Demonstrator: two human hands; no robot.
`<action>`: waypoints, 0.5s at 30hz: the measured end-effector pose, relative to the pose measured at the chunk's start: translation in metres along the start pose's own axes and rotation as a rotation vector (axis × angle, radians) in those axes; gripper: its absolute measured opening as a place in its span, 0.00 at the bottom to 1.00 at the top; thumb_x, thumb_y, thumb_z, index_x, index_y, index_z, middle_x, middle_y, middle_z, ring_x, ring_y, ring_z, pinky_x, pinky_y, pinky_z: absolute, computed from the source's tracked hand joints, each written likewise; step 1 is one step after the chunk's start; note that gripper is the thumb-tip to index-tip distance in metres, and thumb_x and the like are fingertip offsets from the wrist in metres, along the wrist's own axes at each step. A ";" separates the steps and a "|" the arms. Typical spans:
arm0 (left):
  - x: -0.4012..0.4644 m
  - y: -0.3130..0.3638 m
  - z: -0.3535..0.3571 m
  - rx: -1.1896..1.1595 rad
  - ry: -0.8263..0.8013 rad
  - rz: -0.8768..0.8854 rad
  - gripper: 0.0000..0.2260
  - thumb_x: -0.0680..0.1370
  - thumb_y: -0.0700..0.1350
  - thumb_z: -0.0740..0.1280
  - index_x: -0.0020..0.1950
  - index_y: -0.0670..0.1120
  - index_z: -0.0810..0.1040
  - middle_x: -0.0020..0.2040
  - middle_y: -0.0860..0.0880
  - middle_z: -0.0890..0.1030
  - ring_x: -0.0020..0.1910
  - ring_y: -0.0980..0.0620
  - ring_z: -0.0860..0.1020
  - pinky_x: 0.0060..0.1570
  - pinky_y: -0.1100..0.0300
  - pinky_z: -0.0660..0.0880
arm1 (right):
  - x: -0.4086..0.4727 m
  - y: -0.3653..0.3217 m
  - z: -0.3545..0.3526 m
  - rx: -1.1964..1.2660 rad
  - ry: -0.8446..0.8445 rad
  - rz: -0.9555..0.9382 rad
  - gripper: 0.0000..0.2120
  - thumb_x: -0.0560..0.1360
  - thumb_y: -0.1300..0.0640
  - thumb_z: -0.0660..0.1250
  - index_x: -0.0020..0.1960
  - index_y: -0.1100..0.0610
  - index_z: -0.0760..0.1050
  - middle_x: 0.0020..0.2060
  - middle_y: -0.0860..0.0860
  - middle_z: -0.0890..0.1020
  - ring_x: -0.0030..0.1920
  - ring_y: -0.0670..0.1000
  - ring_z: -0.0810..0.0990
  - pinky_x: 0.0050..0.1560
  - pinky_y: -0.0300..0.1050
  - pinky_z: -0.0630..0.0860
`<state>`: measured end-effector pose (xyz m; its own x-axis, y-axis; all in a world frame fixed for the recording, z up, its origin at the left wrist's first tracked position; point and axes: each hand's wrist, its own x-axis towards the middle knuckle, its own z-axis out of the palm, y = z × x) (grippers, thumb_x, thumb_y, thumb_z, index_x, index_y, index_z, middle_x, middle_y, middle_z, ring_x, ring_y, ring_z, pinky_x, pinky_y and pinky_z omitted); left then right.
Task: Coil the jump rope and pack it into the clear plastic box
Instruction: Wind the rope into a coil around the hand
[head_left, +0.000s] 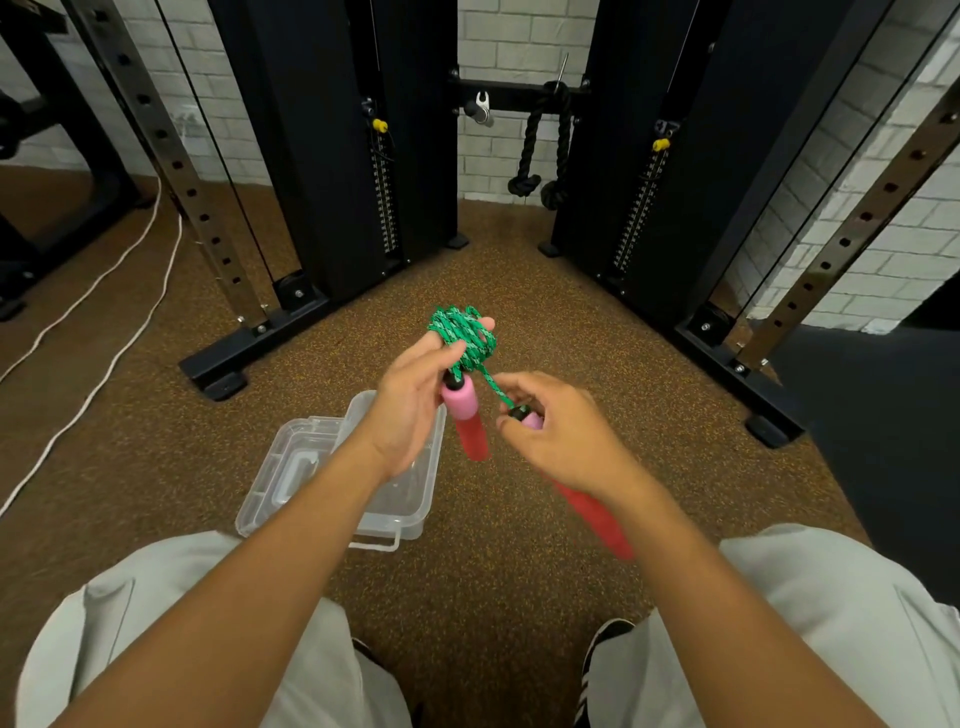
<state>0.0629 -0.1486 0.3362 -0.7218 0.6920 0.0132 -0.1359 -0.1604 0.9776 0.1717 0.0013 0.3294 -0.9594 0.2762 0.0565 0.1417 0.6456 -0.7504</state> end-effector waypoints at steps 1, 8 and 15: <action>0.001 -0.002 0.000 0.045 0.007 0.001 0.13 0.78 0.49 0.64 0.57 0.43 0.79 0.61 0.51 0.84 0.61 0.55 0.79 0.65 0.54 0.69 | -0.001 -0.002 -0.001 -0.015 -0.021 -0.002 0.24 0.77 0.58 0.70 0.72 0.51 0.75 0.57 0.47 0.82 0.56 0.45 0.81 0.57 0.34 0.75; 0.001 -0.006 0.001 0.237 -0.016 -0.013 0.18 0.75 0.38 0.60 0.62 0.47 0.79 0.60 0.52 0.84 0.60 0.56 0.79 0.64 0.57 0.71 | -0.004 -0.009 -0.007 0.130 -0.038 -0.018 0.26 0.72 0.56 0.72 0.69 0.46 0.75 0.61 0.46 0.82 0.60 0.45 0.82 0.65 0.52 0.80; 0.001 -0.019 0.005 0.809 -0.129 0.048 0.07 0.75 0.43 0.68 0.51 0.49 0.74 0.42 0.46 0.80 0.32 0.57 0.76 0.33 0.55 0.74 | -0.008 -0.010 -0.021 0.086 -0.242 0.001 0.27 0.73 0.66 0.70 0.62 0.42 0.67 0.58 0.51 0.79 0.45 0.58 0.84 0.39 0.48 0.84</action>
<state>0.0681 -0.1408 0.3183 -0.6243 0.7804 0.0348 0.4601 0.3313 0.8237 0.1834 0.0080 0.3504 -0.9912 0.0913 -0.0959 0.1312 0.5798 -0.8041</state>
